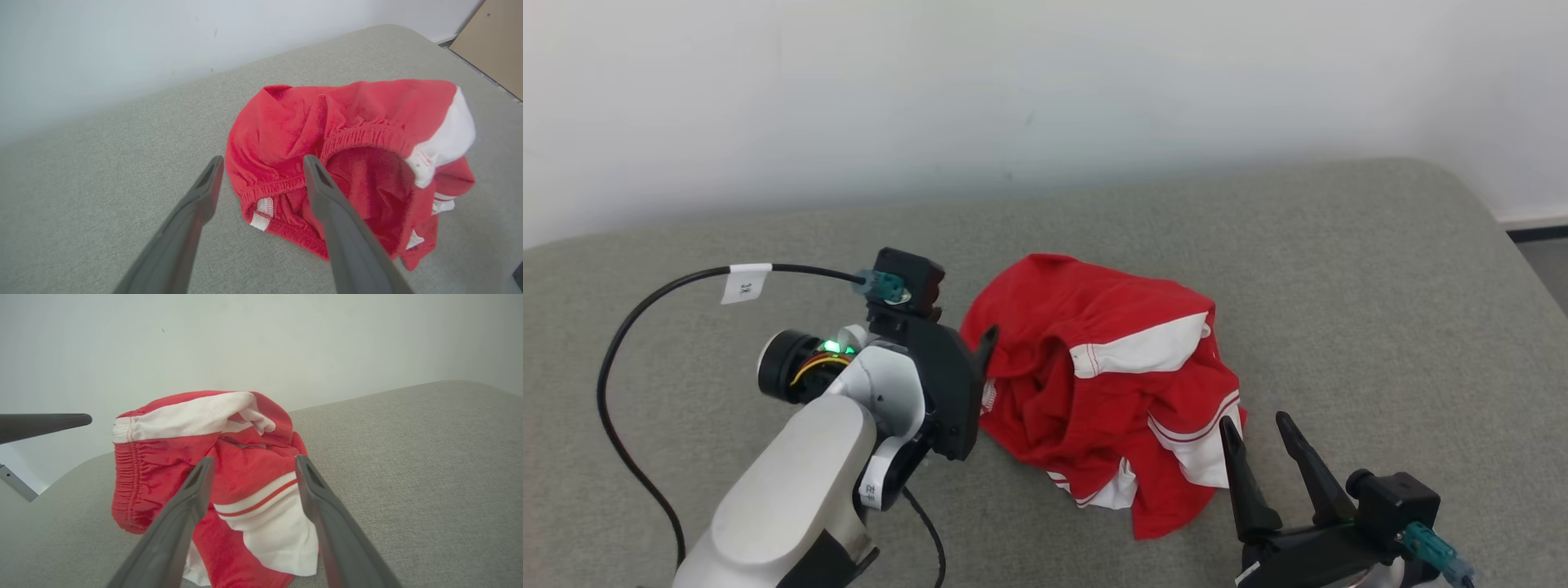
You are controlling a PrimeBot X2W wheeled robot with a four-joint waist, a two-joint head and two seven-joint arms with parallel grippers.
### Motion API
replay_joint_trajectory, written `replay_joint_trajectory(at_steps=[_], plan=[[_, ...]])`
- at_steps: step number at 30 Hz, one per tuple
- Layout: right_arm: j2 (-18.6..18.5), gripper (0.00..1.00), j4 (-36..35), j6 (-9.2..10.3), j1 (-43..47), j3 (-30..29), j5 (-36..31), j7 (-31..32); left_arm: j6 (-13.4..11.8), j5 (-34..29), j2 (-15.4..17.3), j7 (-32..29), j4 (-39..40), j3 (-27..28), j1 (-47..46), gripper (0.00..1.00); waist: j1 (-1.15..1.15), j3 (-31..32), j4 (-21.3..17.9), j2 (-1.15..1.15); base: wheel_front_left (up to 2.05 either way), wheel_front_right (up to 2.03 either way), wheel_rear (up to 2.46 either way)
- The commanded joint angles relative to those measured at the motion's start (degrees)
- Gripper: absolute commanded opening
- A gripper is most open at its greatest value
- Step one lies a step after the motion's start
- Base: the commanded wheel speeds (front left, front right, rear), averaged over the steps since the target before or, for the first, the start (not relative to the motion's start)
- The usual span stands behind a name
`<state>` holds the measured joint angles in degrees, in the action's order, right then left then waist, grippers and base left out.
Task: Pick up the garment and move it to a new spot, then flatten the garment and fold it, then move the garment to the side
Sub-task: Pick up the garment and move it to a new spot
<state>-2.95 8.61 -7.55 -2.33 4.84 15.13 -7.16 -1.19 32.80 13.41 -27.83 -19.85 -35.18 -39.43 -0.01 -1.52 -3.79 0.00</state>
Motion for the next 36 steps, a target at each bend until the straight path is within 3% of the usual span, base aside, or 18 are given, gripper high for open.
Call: replay_joint_trajectory(at_steps=[1, 21, 22, 23, 24, 25, 36], plan=[[0.1, 1.00, -0.4, 0.12, -0.6, 0.2, 0.2, -0.2, -0.4, 1.0, -0.2, -0.2, -2.5, 0.6, -0.6, 1.00, 0.01, -2.1, -1.8, 0.00, 0.00, 0.00, 0.00], [0.1, 1.00, -0.1, 0.12, -4.3, 1.9, 0.6, -1.3, 0.5, 4.9, -3.0, 1.2, -24.1, 3.1, -5.3, 1.00, 0.01, -9.7, -6.9, 0.00, 0.00, 0.00, 0.00], [0.1, 1.00, 0.1, 0.12, -4.4, 1.9, 0.5, -1.4, 0.9, 5.5, -3.4, 0.4, -25.6, 3.0, -5.5, 0.88, 0.01, -9.8, -7.1, 0.00, 0.00, 0.00, 0.00], [0.1, 1.00, 0.1, 0.12, -4.4, 1.8, 0.5, -1.4, 1.2, 5.7, -3.6, 0.2, -26.1, 2.9, -5.6, 0.38, 0.01, -9.9, -7.1, 0.00, 0.00, 0.00, 0.00], [0.1, 1.00, 0.2, 0.12, -4.5, 1.8, 0.5, -1.5, 1.4, 5.8, -3.8, 0.3, -26.5, 2.8, -5.7, 0.13, 0.01, -9.9, -7.0, 0.00, 0.00, 0.00, 0.00], [0.1, 1.00, 0.3, 0.12, -4.5, 1.7, 0.4, -1.5, 1.9, 6.0, -4.1, 0.5, -26.9, 2.7, -5.7, 0.00, 0.01, -9.8, -6.9, 0.00, 0.00, 0.00, 0.00], [0.1, 1.00, 0.8, 0.12, -2.9, 1.1, -0.5, -1.0, 3.1, 4.4, -4.9, 9.8, -25.0, 3.0, -9.1, 0.00, 0.01, -6.0, -2.4, 0.00, 0.00, 0.00, 0.00]])
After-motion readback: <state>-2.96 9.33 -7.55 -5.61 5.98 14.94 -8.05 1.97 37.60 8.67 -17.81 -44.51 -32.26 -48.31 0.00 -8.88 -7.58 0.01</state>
